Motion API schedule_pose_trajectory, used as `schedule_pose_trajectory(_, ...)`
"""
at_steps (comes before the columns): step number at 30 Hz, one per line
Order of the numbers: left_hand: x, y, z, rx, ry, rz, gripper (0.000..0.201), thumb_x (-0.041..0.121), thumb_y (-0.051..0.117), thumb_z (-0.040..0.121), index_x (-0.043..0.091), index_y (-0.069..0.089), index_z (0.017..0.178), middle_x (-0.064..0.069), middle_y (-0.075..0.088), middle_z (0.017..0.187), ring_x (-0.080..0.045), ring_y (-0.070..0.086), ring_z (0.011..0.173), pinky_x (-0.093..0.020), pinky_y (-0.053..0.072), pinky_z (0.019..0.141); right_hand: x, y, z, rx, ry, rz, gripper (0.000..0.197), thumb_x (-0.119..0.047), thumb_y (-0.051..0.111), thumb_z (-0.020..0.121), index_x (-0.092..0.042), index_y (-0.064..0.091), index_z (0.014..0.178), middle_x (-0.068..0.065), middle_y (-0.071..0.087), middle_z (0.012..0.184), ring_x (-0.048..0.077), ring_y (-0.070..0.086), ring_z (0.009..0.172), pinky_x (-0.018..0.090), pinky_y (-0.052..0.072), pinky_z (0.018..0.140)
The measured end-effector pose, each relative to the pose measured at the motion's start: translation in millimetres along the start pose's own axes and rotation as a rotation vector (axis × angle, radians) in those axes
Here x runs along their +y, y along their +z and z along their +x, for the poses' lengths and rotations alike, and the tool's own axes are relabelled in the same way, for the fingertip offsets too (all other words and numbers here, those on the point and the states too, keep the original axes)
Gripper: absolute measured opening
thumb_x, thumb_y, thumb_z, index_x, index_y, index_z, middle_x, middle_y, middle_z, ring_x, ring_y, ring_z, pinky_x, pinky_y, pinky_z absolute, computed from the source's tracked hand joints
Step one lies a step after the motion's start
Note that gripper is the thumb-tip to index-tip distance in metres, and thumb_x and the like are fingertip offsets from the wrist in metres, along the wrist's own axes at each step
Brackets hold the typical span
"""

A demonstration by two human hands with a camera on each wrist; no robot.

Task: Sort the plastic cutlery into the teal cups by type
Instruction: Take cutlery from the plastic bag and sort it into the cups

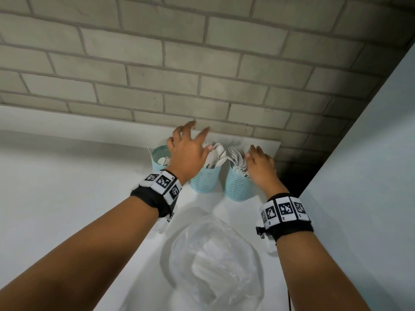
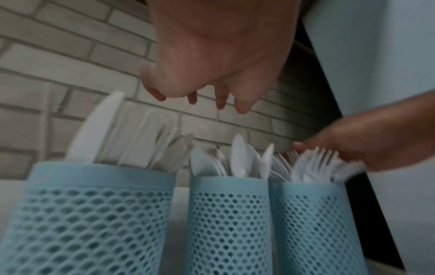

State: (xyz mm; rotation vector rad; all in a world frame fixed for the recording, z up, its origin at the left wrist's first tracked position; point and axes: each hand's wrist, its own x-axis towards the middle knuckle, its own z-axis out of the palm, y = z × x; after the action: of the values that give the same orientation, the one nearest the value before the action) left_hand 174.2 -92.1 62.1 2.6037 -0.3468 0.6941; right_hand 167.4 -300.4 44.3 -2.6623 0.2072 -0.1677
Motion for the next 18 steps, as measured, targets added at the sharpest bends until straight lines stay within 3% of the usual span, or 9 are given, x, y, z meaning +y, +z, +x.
schedule_pose_trajectory(2, -16.8, -11.4, 1.7, 0.007, -0.169, -0.131, 0.065, 0.052, 0.05, 0.084, 0.031, 0.033, 0.143, -0.011, 0.024, 0.149, -0.034, 0.02, 0.135, -0.048, 0.022, 0.107, -13.2, -11.7, -5.8, -0.022, 0.037, 0.012, 0.05, -0.037, 0.026, 0.101, -0.018, 0.026, 0.147, 0.003, 0.019, 0.156, 0.031, 0.01, 0.143, 0.049, 0.015, 0.112)
schedule_pose_trajectory(4, -39.6, -23.8, 2.2, 0.018, -0.344, -0.289, 0.078, 0.056, 0.051, 0.079, 0.026, 0.026, 0.146, -0.013, 0.022, 0.149, -0.033, 0.018, 0.136, -0.049, 0.02, 0.108, -32.6, -20.9, -16.7, 0.127, -0.011, -0.018, 0.047, -0.034, 0.037, 0.099, -0.017, 0.035, 0.142, 0.005, 0.024, 0.154, 0.029, 0.011, 0.142, 0.048, 0.016, 0.111)
schedule_pose_trajectory(7, -69.3, -38.0, -6.0, 0.165, -0.4, -0.448, 0.09, 0.062, 0.055, 0.074, 0.018, 0.025, 0.146, -0.015, 0.025, 0.147, -0.032, 0.021, 0.135, -0.047, 0.02, 0.109, -69.4, -20.5, -35.2, 0.363, -0.236, 0.137, 0.033, -0.021, 0.051, 0.093, -0.015, 0.055, 0.125, 0.007, 0.053, 0.132, 0.024, 0.04, 0.126, 0.039, 0.033, 0.1)
schedule_pose_trajectory(9, -81.9, -44.7, -14.8, 0.252, -0.324, -0.518, 0.099, 0.069, 0.052, 0.065, 0.016, 0.026, 0.145, -0.014, 0.028, 0.143, -0.028, 0.024, 0.133, -0.041, 0.021, 0.111, -96.8, -15.6, -48.0, 0.212, -0.337, 0.382, 0.021, -0.016, 0.053, 0.092, -0.014, 0.064, 0.11, -0.001, 0.065, 0.102, 0.012, 0.057, 0.095, 0.025, 0.046, 0.085)
schedule_pose_trajectory(10, -87.7, -44.3, -18.8, 0.232, -0.312, -0.559, 0.105, 0.07, 0.055, 0.061, 0.016, 0.024, 0.146, -0.013, 0.027, 0.144, -0.026, 0.023, 0.135, -0.039, 0.021, 0.112, -109.3, -11.6, -53.8, 0.072, -0.345, 0.447, 0.018, -0.015, 0.053, 0.093, -0.013, 0.067, 0.104, -0.007, 0.064, 0.087, 0.007, 0.058, 0.081, 0.02, 0.047, 0.076)
schedule_pose_trajectory(12, -98.5, -38.6, -26.7, 0.081, -0.359, -0.657, 0.123, 0.069, 0.068, 0.053, 0.015, 0.013, 0.149, -0.012, 0.023, 0.148, -0.023, 0.021, 0.139, -0.037, 0.021, 0.115, -127.3, 1.1, -58.1, -0.193, -0.313, 0.42, 0.017, -0.018, 0.053, 0.094, -0.012, 0.068, 0.098, -0.009, 0.058, 0.074, 0.006, 0.054, 0.068, 0.02, 0.044, 0.066)
schedule_pose_trajectory(14, -107.1, -30.1, -33.4, -0.163, -0.431, -0.712, 0.137, 0.056, 0.084, 0.049, 0.014, 0.001, 0.15, -0.012, 0.016, 0.153, -0.021, 0.018, 0.142, -0.034, 0.021, 0.114, -136.4, 17.2, -55.8, -0.391, -0.225, 0.343, 0.019, -0.028, 0.057, 0.092, -0.011, 0.066, 0.091, -0.004, 0.054, 0.07, 0.009, 0.05, 0.063, 0.021, 0.04, 0.06)
schedule_pose_trajectory(16, -112.9, -19.1, -38.4, -0.375, -0.451, -0.712, 0.144, 0.04, 0.09, 0.048, 0.013, -0.009, 0.149, -0.012, 0.012, 0.155, -0.021, 0.015, 0.143, -0.032, 0.021, 0.111, -140.1, 34.3, -50.3, -0.483, -0.139, 0.341, 0.031, -0.035, 0.062, 0.087, -0.008, 0.063, 0.103, -0.005, 0.054, 0.074, 0.009, 0.051, 0.065, 0.019, 0.037, 0.055)
schedule_pose_trajectory(18, -115.2, -6.3, -39.1, -0.46, -0.455, -0.738, 0.141, 0.018, 0.09, 0.055, 0.009, -0.016, 0.147, -0.01, 0.014, 0.155, -0.021, 0.018, 0.142, -0.026, 0.023, 0.108, -143.1, 52.4, -42.8, -0.483, -0.129, 0.423, 0.041, -0.029, 0.067, 0.084, -0.008, 0.059, 0.118, -0.003, 0.063, 0.093, 0.013, 0.06, 0.086, 0.017, 0.045, 0.063)
